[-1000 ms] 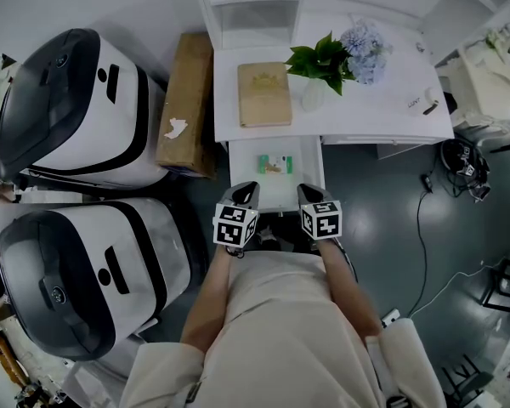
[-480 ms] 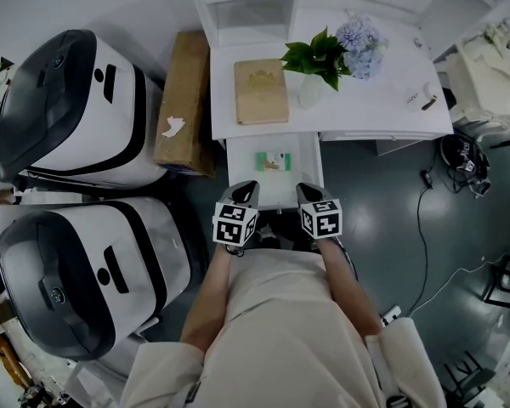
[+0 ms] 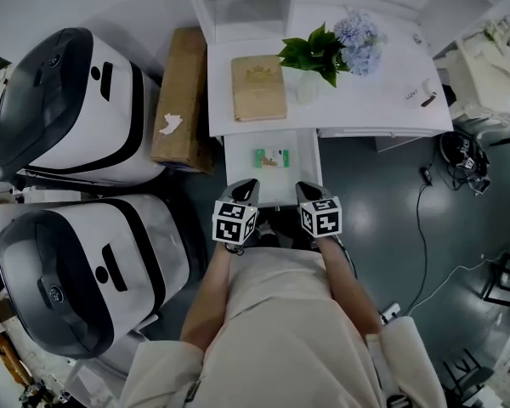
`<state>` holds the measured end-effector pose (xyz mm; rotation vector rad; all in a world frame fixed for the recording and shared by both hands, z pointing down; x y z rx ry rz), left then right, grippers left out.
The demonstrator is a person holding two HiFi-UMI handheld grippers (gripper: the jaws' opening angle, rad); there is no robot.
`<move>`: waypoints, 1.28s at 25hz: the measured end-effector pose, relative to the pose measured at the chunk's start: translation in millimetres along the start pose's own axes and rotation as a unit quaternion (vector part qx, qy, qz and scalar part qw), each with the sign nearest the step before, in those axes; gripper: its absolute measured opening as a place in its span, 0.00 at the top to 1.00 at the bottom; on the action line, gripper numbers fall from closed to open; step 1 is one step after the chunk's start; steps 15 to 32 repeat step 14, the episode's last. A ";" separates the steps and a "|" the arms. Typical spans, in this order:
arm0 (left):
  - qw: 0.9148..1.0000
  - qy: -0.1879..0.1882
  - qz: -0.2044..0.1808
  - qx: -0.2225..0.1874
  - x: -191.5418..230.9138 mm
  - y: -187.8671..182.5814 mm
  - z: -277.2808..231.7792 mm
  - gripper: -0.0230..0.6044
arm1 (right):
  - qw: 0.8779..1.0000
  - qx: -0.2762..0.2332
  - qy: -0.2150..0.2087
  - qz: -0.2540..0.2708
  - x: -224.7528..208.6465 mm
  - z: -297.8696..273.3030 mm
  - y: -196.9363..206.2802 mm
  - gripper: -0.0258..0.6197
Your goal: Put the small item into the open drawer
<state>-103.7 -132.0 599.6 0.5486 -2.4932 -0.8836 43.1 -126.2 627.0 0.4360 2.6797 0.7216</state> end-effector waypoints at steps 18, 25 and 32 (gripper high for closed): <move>1.000 -0.001 0.006 -0.001 0.3 2.8 1.2 0.94 | 1.000 0.004 -0.002 0.003 1.5 0.5 3.5 0.92; 1.000 -0.001 0.006 -0.001 0.3 2.8 1.2 0.94 | 1.000 0.004 -0.002 0.003 1.5 0.5 3.5 0.92; 1.000 -0.001 0.006 -0.001 0.3 2.8 1.2 0.94 | 1.000 0.004 -0.002 0.003 1.5 0.5 3.5 0.92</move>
Point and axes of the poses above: the fingertips, and each gripper's own axes: z backward along the fingers, x to its left, y out of its underside, the point moved 3 cm from there along z, backward along the fingers, and after that the axes turned 9 degrees about x, right-handed, at the moved point
